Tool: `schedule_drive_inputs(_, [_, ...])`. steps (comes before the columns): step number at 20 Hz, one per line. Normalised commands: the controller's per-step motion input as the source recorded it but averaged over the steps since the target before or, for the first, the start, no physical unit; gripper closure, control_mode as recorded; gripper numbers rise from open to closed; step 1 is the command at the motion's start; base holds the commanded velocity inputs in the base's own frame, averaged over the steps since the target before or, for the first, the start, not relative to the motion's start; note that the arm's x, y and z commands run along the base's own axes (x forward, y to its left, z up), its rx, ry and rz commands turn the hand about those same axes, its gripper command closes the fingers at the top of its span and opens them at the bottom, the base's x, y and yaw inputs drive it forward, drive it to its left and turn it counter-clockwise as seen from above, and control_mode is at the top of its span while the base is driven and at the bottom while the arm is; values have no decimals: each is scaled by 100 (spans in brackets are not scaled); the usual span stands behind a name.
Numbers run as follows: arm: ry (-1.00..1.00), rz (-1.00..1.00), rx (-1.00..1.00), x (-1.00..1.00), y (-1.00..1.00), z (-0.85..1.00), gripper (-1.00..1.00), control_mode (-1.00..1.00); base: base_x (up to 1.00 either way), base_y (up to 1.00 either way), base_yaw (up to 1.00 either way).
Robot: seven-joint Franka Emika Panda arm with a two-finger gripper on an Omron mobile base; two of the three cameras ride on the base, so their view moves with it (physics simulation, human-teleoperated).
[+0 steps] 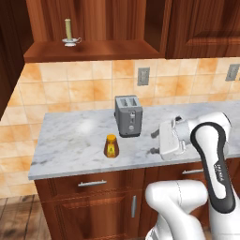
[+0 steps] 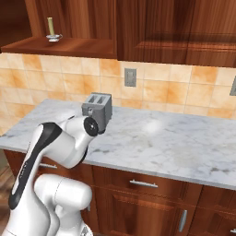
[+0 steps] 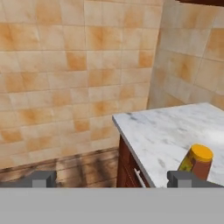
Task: Pick the honey bottle and honey bottle from the counter and place them in the cabinets closest to them.
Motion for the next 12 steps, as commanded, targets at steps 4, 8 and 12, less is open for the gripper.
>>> schedule_drive_inputs(4, [-2,0,2,6,17,-26,-100,-100,0,0,0])
schedule_drive_inputs(8, [-6,-2,4,24,13,-29,-100,-100,0,0,0])
schedule_drive_inputs(12, [-7,-4,3,9,2,-15,-100,-100,0,0,0])
